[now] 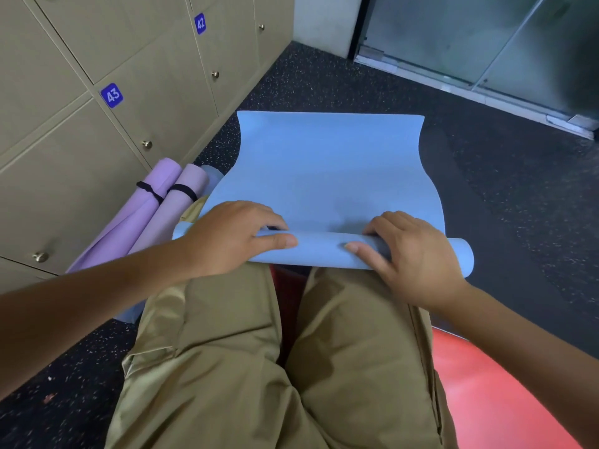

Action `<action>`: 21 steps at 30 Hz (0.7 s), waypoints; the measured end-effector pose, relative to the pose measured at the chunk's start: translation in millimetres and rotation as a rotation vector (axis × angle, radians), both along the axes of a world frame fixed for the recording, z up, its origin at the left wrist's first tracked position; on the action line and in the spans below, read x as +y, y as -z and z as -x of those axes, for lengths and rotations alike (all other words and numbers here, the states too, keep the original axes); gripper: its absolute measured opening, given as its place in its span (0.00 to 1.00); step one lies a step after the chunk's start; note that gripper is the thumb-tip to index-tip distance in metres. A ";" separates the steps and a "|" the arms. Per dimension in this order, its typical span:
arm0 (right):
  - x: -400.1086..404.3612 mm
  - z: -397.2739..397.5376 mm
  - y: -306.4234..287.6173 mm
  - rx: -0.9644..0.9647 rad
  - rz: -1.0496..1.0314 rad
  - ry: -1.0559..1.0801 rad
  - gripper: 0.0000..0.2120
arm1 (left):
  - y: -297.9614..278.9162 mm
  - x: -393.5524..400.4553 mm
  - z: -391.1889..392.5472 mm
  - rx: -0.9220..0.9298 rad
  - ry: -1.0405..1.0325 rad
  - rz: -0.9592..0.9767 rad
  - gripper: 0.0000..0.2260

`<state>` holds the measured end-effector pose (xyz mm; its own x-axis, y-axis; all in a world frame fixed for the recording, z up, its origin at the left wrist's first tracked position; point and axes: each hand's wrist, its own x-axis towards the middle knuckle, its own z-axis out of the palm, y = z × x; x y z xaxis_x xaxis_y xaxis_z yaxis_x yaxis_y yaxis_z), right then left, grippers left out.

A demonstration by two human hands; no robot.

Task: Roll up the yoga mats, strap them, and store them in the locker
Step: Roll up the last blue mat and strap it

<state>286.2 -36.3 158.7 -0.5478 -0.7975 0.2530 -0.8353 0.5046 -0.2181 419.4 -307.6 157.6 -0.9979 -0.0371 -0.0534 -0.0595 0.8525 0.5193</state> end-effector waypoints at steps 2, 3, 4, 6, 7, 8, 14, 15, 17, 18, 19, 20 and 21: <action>-5.2 7.2 -3.9 -0.076 -0.028 0.010 0.26 | -0.6 -2.5 3.8 0.010 -0.040 -0.082 0.25; -6.8 9.0 -5.0 -0.092 -0.042 0.003 0.26 | 0.0 -2.5 3.9 0.045 -0.064 -0.138 0.23; -7.7 10.2 -6.2 -0.106 -0.059 -0.008 0.25 | 1.0 -2.1 3.4 0.092 -0.072 -0.187 0.20; -9.2 12.5 -10.4 -0.181 -0.106 -0.009 0.25 | 1.2 -0.9 0.7 0.147 -0.053 -0.219 0.16; -10.0 14.5 -13.3 -0.241 -0.130 0.005 0.25 | 0.6 0.0 -0.9 0.160 -0.046 -0.203 0.15; -11.3 17.0 -16.1 -0.301 -0.149 0.014 0.24 | 0.8 1.4 -2.1 0.181 -0.051 -0.168 0.15; -20.6 30.9 -17.8 -0.307 -0.183 -0.053 0.28 | 8.9 32.5 -7.3 0.291 -0.198 0.197 0.21; -21.2 32.1 -20.0 -0.363 -0.193 -0.042 0.28 | 11.3 34.8 -8.4 0.292 -0.199 0.229 0.21; -22.2 32.6 -26.3 -0.455 -0.216 -0.020 0.29 | 14.9 34.1 -9.3 0.273 -0.203 0.261 0.23; -22.7 32.6 -27.8 -0.464 -0.225 -0.011 0.29 | 14.7 33.2 -8.5 0.252 -0.211 0.268 0.24; -23.0 32.2 -27.3 -0.440 -0.231 -0.008 0.29 | 12.8 32.3 -6.5 0.221 -0.222 0.261 0.25; -23.1 32.2 -24.5 -0.369 -0.222 -0.011 0.29 | 10.6 31.7 -3.3 0.186 -0.225 0.246 0.26; -22.9 31.9 -20.9 -0.262 -0.198 -0.016 0.29 | 7.9 31.6 0.3 0.148 -0.223 0.232 0.26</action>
<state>254.2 -59.2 179.7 -0.5607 -0.8261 -0.0561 -0.7719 0.5460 -0.3256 419.0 -276.0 149.6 -0.9602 -0.2488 0.1269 -0.1956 0.9234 0.3303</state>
